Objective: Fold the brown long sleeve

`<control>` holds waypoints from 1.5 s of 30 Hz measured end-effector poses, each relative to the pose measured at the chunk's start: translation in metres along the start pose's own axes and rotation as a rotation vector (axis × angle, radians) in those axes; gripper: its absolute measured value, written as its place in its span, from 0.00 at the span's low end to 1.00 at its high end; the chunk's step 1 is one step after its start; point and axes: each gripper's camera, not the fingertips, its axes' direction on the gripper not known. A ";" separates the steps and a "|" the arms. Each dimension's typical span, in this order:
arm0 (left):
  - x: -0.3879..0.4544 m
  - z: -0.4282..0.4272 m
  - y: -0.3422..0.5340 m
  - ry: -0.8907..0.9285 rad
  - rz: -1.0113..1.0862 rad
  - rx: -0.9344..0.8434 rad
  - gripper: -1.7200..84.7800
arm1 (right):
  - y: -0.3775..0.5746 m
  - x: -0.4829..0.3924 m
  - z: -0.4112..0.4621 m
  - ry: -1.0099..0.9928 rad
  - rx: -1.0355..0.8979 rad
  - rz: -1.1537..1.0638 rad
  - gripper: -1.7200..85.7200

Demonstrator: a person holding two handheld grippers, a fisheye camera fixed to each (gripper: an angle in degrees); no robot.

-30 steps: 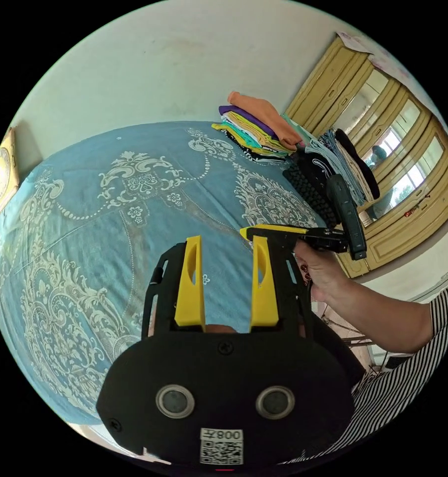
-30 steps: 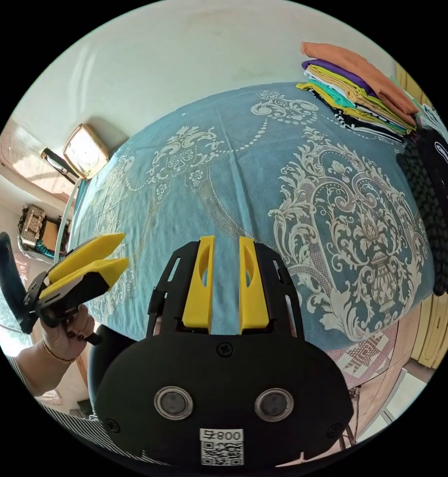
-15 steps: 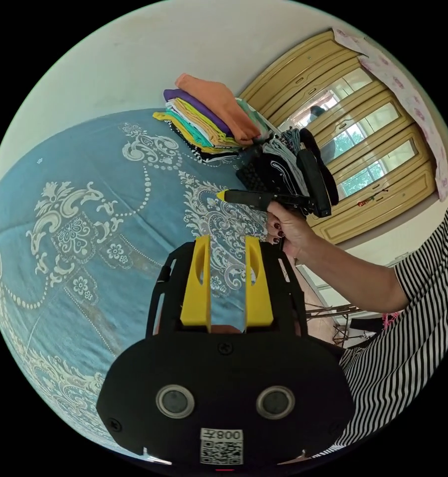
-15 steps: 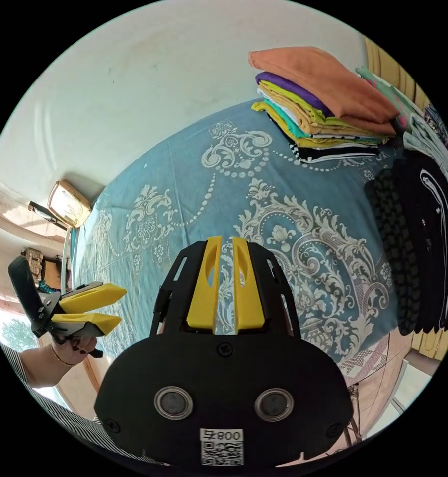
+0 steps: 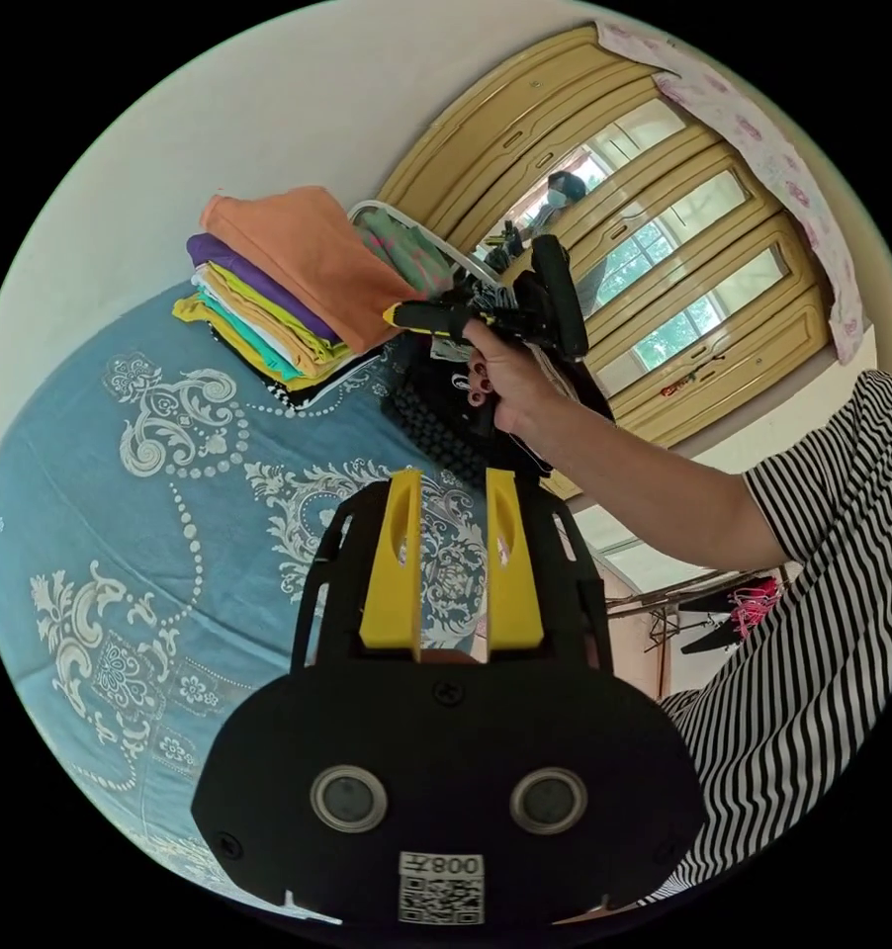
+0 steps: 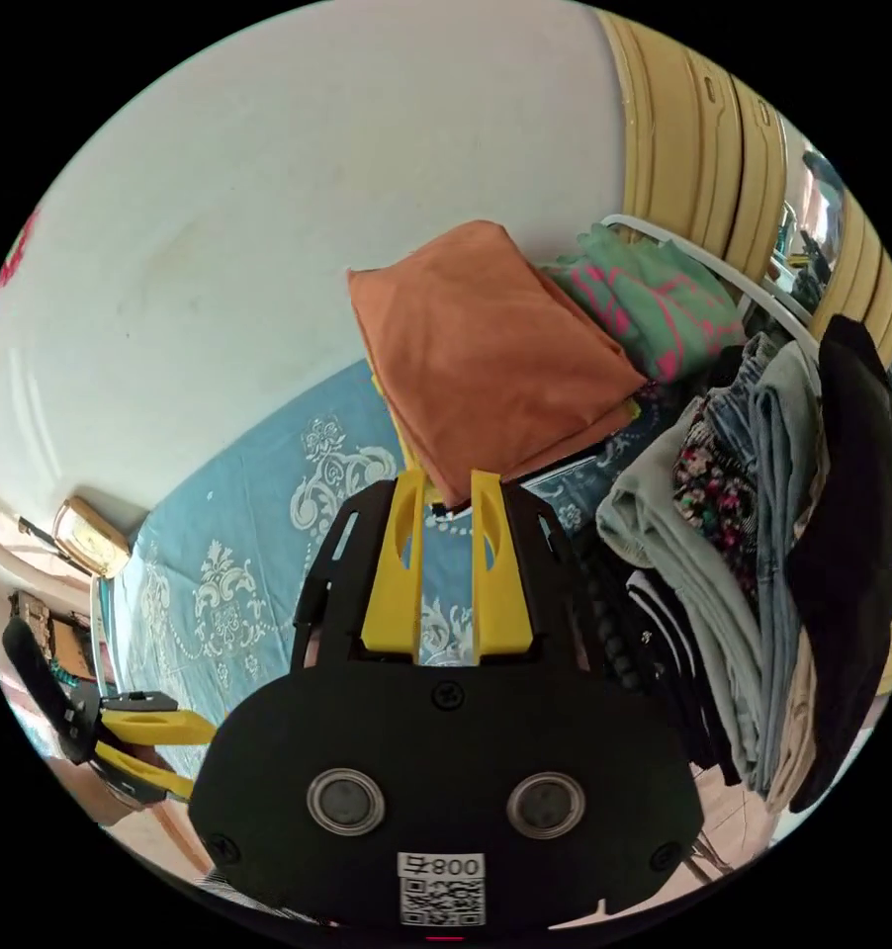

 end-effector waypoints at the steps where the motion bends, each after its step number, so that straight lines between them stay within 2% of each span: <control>1: -0.001 0.002 -0.004 -0.005 0.000 -0.005 0.13 | -0.016 0.009 0.006 0.029 0.021 0.010 0.13; 5: -0.013 0.011 -0.022 -0.034 -0.017 -0.043 0.14 | -0.067 0.043 0.033 0.112 0.028 0.087 0.17; 16: -0.042 0.019 -0.047 -0.026 -0.076 -0.089 0.13 | -0.147 0.099 0.077 0.139 0.036 0.232 0.18; 21: -0.050 0.014 -0.052 -0.003 -0.081 -0.081 0.13 | -0.175 0.102 0.087 0.127 0.035 0.225 0.18; 25: -0.057 0.009 -0.050 0.013 -0.082 -0.087 0.13 | -0.198 0.105 0.112 0.137 -0.064 0.176 0.17; 27: -0.063 0.003 -0.047 0.020 -0.083 -0.086 0.13 | -0.204 0.107 0.126 0.103 -0.132 0.156 0.16; 32: -0.076 -0.018 -0.038 0.027 -0.095 -0.067 0.12 | -0.202 0.097 0.134 -0.058 -0.180 0.103 0.04; 37: -0.097 -0.056 -0.026 0.002 -0.113 -0.009 0.12 | -0.189 0.076 0.115 -0.364 -0.125 0.075 0.03; 45: -0.161 -0.184 0.010 -0.057 -0.237 0.274 0.13 | -0.145 -0.054 0.070 -0.690 -0.137 -0.240 0.03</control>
